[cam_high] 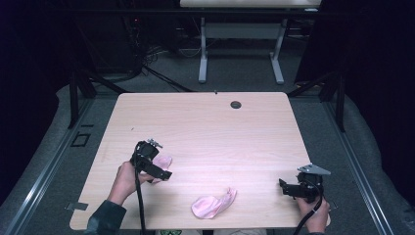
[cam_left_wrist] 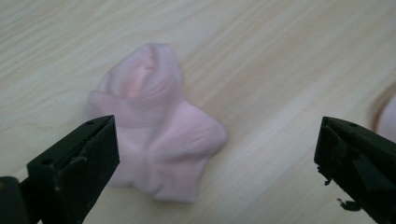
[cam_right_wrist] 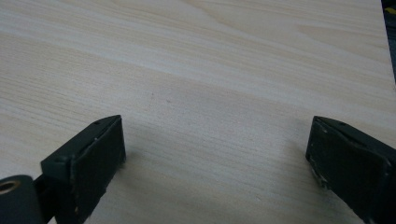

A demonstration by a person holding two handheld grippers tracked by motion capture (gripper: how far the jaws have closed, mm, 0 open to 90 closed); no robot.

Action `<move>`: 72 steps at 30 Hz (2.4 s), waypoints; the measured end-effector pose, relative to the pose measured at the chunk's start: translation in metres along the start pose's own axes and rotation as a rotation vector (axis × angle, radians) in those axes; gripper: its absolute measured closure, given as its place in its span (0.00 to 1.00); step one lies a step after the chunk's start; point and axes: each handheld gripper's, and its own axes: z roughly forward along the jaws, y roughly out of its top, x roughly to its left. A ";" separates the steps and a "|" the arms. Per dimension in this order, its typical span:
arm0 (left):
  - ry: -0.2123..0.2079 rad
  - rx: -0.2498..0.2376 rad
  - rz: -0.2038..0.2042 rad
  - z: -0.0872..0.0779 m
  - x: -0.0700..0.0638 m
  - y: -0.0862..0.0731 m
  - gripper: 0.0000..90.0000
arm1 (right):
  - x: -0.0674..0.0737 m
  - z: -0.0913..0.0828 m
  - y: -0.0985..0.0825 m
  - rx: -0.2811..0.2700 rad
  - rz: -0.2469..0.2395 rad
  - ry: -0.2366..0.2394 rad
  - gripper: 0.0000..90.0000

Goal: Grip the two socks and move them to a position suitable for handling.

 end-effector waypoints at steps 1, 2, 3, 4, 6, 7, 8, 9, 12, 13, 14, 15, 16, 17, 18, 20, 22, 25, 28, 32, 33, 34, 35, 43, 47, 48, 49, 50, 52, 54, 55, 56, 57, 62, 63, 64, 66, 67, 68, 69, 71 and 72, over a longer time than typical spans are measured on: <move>0.009 0.008 -0.009 0.003 0.004 0.001 0.04 | 0.000 0.000 0.000 0.001 0.001 0.000 0.04; 0.020 0.010 -0.019 0.006 0.007 0.001 0.06 | 0.000 0.000 0.000 0.000 0.000 0.000 0.04; 0.032 0.018 -0.028 0.008 0.010 0.002 0.09 | 0.000 0.000 0.000 0.000 0.001 0.000 0.04; 0.038 0.021 -0.036 0.012 0.013 0.002 0.13 | 0.000 0.000 0.000 -0.001 0.000 0.000 0.04; 0.059 0.030 -0.043 0.017 0.016 0.003 0.17 | 0.000 0.000 0.000 -0.001 0.000 0.000 0.05; 0.063 0.037 -0.046 0.020 0.017 0.003 0.19 | 0.000 0.000 0.000 -0.001 0.000 0.000 0.05; 0.072 0.039 -0.049 0.022 0.018 0.002 0.23 | 0.000 0.000 0.000 -0.001 0.000 0.000 0.05; 0.080 0.044 -0.053 0.024 0.019 0.002 0.27 | 0.000 0.000 0.000 -0.001 0.000 0.000 0.04; 0.104 0.070 -0.046 0.029 0.020 0.000 0.38 | 0.000 0.000 0.000 -0.001 0.000 0.000 0.04; 0.105 0.078 -0.044 0.031 0.021 -0.001 0.41 | 0.000 0.000 0.000 -0.001 0.000 -0.001 0.04; 0.102 0.074 -0.050 0.032 0.022 -0.003 0.42 | 0.000 0.000 0.000 -0.001 0.000 -0.001 0.05; 0.112 0.074 -0.051 0.033 0.022 -0.004 0.45 | 0.000 0.000 0.000 -0.001 0.000 0.000 0.05; 0.111 0.076 -0.047 0.033 0.023 -0.004 0.46 | 0.000 0.000 0.000 -0.001 0.000 0.000 0.05; 0.103 0.069 -0.050 0.033 0.023 -0.005 0.48 | 0.000 0.000 0.000 -0.001 0.000 0.000 0.04; 0.101 0.058 -0.050 0.033 0.023 -0.006 0.52 | 0.000 0.000 0.000 -0.001 0.000 -0.001 0.04; 0.100 0.050 -0.042 0.033 0.021 -0.007 0.57 | 0.000 0.000 0.000 -0.001 0.000 -0.001 0.05; 0.094 0.035 -0.040 0.032 0.020 -0.008 0.66 | 0.000 0.000 0.000 -0.001 0.001 -0.001 0.05; 0.084 0.006 -0.038 0.032 0.020 -0.011 0.77 | 0.000 0.000 0.000 -0.002 0.002 -0.001 0.05; 0.088 -0.013 -0.036 0.031 0.018 -0.013 0.82 | 0.000 0.000 0.000 -0.001 0.001 -0.002 0.05; 0.074 -0.060 -0.045 0.024 0.015 -0.011 0.83 | 0.000 0.000 0.000 -0.002 0.001 -0.001 0.05; 0.072 -0.070 -0.043 0.021 0.013 -0.010 0.83 | 0.000 0.000 0.000 -0.002 0.002 -0.002 0.05; 0.060 -0.088 -0.036 0.018 0.010 -0.008 0.83 | 0.000 0.000 0.000 -0.003 0.002 -0.002 0.05; 0.049 -0.105 -0.025 0.012 0.006 -0.004 0.83 | 0.000 0.000 0.000 -0.002 0.002 -0.002 0.05; -0.047 -0.177 0.085 -0.001 -0.043 0.036 0.83 | 0.000 0.000 0.000 -0.002 0.002 -0.004 0.05; -0.094 -0.141 0.148 0.017 -0.070 0.057 0.83 | 0.000 0.000 0.000 -0.002 0.001 -0.004 0.05; -0.104 -0.128 0.157 0.024 -0.075 0.062 0.83 | 0.000 0.000 0.000 -0.001 0.001 -0.004 0.05; -0.112 -0.115 0.162 0.029 -0.079 0.066 0.82 | 0.000 0.000 0.000 -0.003 0.001 -0.004 0.05; -0.122 -0.095 0.168 0.039 -0.084 0.071 0.82 | 0.000 0.000 0.000 -0.002 0.001 -0.004 0.05; -0.139 -0.069 0.170 0.054 -0.089 0.076 0.82 | 0.000 0.000 0.000 -0.002 0.001 -0.004 0.05; -0.143 -0.041 0.179 0.068 -0.095 0.081 0.82 | 0.000 0.000 0.000 -0.004 0.002 -0.002 0.05; -0.145 -0.032 0.183 0.074 -0.098 0.082 0.81 | 0.000 0.000 0.000 -0.004 0.002 -0.002 0.05; -0.138 -0.025 0.190 0.079 -0.101 0.083 0.80 | 0.000 0.000 0.000 -0.004 0.001 0.000 0.05; -0.131 -0.015 0.196 0.082 -0.102 0.084 0.78 | 0.000 0.000 0.000 -0.003 0.001 0.000 0.05; -0.105 -0.046 0.186 0.079 -0.102 0.082 0.45 | 0.000 0.000 0.000 -0.005 0.001 0.000 0.06; -0.097 -0.050 0.191 0.074 -0.101 0.081 0.38 | 0.000 0.000 0.000 -0.006 -0.001 0.001 0.06; -0.093 -0.062 0.184 0.069 -0.099 0.079 0.34 | 0.000 0.000 0.000 -0.006 -0.002 0.002 0.06; -0.078 -0.072 0.171 0.059 -0.095 0.073 0.27 | 0.000 0.000 0.000 -0.005 -0.003 0.007 0.06; -0.077 -0.078 0.169 0.056 -0.093 0.071 0.25 | 0.000 0.000 0.000 0.002 -0.012 0.015 0.03; -0.071 -0.080 0.166 0.051 -0.091 0.067 0.23 | 0.001 0.001 0.000 0.003 -0.014 0.024 0.01; -0.064 -0.084 0.160 0.047 -0.090 0.063 0.20 | 0.002 0.001 0.001 0.014 -0.026 0.026 0.00; -0.055 -0.094 0.151 0.038 -0.087 0.053 0.18 | 0.001 0.001 0.002 0.022 -0.033 0.041 0.00; -0.051 -0.101 0.147 0.032 -0.085 0.046 0.17 | 0.001 0.001 0.002 0.026 -0.033 0.046 0.00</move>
